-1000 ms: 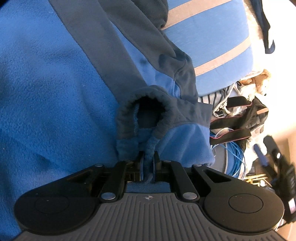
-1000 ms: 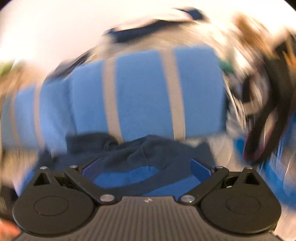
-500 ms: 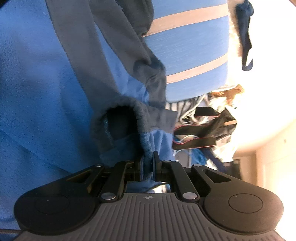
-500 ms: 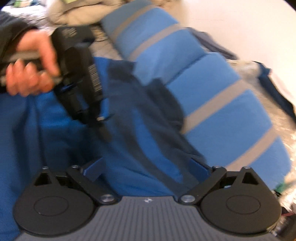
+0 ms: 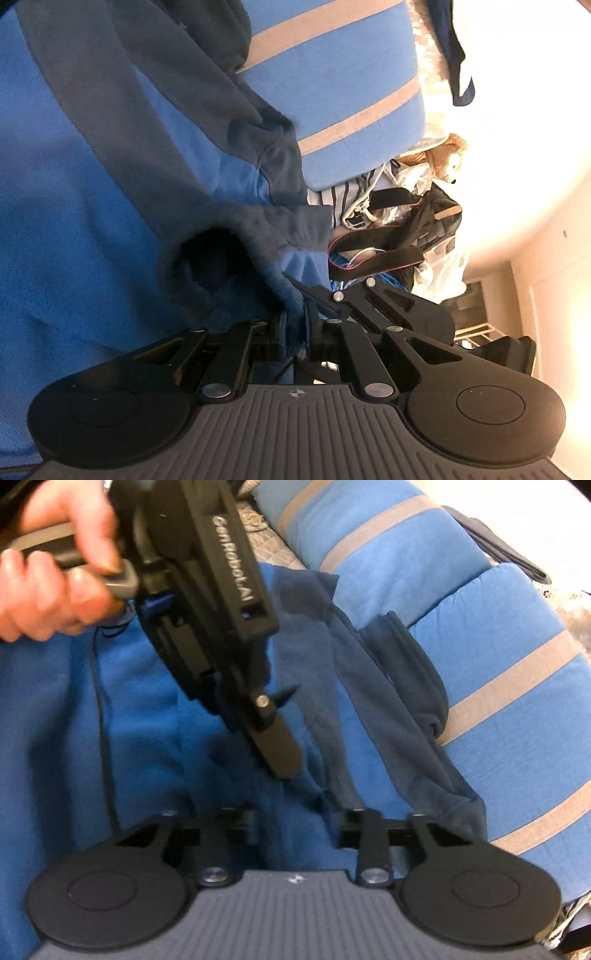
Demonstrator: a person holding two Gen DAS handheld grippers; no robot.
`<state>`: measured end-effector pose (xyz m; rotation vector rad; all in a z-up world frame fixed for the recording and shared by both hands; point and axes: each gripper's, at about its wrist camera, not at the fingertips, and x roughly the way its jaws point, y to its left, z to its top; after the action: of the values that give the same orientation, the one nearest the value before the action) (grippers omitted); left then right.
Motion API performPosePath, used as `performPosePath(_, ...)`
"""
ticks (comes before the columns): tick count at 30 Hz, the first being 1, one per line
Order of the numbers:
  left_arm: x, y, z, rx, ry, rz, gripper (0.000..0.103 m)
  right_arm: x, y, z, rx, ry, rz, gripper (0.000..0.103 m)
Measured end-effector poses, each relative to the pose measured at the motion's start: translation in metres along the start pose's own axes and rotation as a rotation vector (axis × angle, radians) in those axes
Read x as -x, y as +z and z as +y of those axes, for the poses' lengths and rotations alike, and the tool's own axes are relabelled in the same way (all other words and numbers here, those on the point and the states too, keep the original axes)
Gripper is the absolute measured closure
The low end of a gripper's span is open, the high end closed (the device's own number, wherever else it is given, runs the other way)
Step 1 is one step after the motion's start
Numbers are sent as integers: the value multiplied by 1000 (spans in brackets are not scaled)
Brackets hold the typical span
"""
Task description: Fold clothes
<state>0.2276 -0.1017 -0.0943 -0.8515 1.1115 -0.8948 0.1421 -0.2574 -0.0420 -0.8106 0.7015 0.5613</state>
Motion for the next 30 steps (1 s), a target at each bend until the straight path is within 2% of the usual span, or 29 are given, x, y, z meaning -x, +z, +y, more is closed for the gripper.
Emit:
performPosePath(1, 3, 2, 0, 7, 7, -23, 87, -1, 1, 0, -2, -14, 4, 89)
performPosePath(2, 6, 3, 0, 21, 14, -52, 75, -1, 2, 0, -10, -33, 8, 94)
performPosePath(3, 10, 5, 1, 36, 19, -85, 55, -2, 3, 0, -19, -58, 12, 94)
performPosePath(4, 16, 6, 3, 55, 18, -123, 45, -3, 4, -2, -29, -91, 13, 95)
performPosePath(5, 21, 7, 4, 75, 11, -163, 29, -4, 5, -4, -45, -117, 13, 95)
performPosePath(6, 25, 8, 6, 95, 3, -193, 23, -4, 7, -7, -72, -133, 12, 95)
performPosePath(8, 27, 10, 11, 140, -12, -202, 21, -4, 10, -13, -118, -171, 10, 95)
performPosePath(13, 10, 12, 28, 309, -10, -88, 19, 1, 18, -22, -210, -239, 3, 95)
performPosePath(15, 2, 10, 35, 366, -41, -66, 18, 0, 21, -22, -239, -258, 5, 95)
performPosePath(17, -3, 9, 40, 407, -95, -81, 18, -1, 23, -21, -260, -273, 9, 95)
performPosePath(21, -4, 10, 42, 428, -184, -141, 18, -7, 24, -12, -263, -263, 14, 95)
performPosePath(24, -5, 11, 42, 422, -154, -146, 18, -8, 26, -1, -242, -262, 3, 95)
performPosePath(30, -3, 10, 50, 441, -146, -168, 21, -13, 28, 32, -46, -325, 10, 95)
